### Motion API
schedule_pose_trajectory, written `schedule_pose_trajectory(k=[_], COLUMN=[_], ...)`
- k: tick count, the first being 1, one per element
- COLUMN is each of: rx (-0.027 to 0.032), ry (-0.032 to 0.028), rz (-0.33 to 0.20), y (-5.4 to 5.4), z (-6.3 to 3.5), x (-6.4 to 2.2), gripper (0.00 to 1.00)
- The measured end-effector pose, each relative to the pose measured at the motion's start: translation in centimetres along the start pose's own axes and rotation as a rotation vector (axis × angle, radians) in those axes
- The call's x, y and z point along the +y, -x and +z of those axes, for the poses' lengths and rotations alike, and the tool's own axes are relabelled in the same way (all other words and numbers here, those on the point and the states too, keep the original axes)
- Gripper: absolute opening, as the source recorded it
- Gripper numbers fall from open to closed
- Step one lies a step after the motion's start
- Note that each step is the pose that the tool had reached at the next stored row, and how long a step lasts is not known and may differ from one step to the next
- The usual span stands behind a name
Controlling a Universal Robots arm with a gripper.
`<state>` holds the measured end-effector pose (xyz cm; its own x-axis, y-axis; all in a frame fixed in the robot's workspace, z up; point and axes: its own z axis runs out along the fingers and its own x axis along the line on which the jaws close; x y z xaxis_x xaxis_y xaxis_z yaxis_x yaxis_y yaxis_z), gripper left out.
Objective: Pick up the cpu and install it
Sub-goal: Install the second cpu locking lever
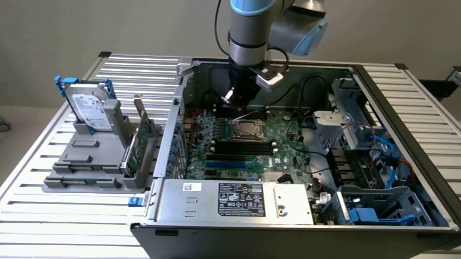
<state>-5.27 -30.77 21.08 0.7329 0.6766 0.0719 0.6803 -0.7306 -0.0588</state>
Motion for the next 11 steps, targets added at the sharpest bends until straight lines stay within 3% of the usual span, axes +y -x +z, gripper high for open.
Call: schedule_pose_trajectory(k=[11], rx=[-0.0008], ry=[-0.0004], rz=[-0.010], y=[-0.40], z=[0.38], x=[0.44], gripper=[0.11])
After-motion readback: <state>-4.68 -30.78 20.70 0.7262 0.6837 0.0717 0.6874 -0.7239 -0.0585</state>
